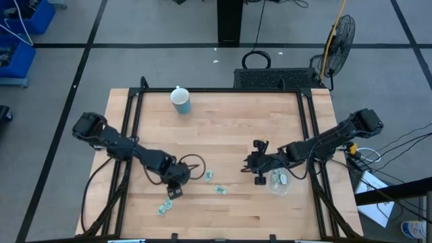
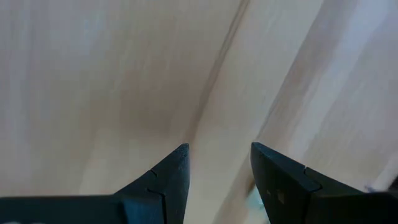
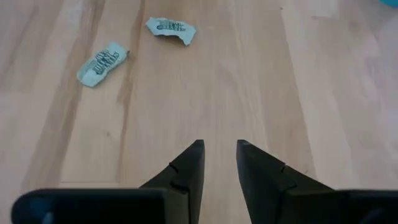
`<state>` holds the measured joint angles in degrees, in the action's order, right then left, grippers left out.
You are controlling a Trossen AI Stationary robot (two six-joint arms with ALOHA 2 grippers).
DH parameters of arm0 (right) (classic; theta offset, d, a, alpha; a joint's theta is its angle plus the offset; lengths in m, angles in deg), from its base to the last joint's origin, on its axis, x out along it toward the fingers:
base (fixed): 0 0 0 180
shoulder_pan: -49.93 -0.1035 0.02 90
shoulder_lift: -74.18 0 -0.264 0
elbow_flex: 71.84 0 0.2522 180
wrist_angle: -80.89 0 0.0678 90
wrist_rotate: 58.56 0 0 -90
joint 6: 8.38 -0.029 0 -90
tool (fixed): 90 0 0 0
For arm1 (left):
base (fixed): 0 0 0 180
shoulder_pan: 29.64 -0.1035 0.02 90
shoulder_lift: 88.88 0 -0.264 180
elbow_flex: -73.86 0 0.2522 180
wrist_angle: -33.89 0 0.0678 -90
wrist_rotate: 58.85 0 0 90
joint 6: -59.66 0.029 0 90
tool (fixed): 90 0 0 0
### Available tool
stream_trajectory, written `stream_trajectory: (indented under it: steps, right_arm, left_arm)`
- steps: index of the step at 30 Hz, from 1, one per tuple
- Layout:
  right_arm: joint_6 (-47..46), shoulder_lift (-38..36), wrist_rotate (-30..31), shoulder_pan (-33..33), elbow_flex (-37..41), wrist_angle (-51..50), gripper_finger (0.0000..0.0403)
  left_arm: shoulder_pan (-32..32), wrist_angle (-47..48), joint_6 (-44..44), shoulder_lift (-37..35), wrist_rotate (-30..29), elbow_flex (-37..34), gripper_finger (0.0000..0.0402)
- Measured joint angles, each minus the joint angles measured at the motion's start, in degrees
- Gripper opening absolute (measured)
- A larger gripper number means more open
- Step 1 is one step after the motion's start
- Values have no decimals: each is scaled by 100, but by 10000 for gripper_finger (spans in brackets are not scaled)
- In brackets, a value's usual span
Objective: Pick and place Stevia / Truvia into bins
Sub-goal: Put the stevia packet into the transparent container
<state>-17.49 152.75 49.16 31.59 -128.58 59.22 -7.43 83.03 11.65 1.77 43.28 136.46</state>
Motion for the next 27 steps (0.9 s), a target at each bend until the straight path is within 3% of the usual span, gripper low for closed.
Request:
stream_trajectory:
  steps: [5, 10, 15, 23, 27]
  right_arm:
    - [652, 15, -76, 236, 7, 383, 107]
    - [1370, 181, -750, 501, 8, 1210, 160]
    - [2144, 402, -802, 690, 9, 2184, 202]
    - [2734, 575, -900, 994, 5, 3237, 214]
    - [2823, 575, -899, 1095, 5, 3536, 211]
  left_arm:
    - [522, 249, -1129, -3, 243, 0, 174]
    - [1084, 160, -2421, -7, 856, 0, 174]
    - [1755, -16, -3663, -7, 960, 1, 174]
    - [2504, -502, -4976, -5, -854, 2, 175]
    - [2684, -569, -5178, 59, -1236, 2, 174]
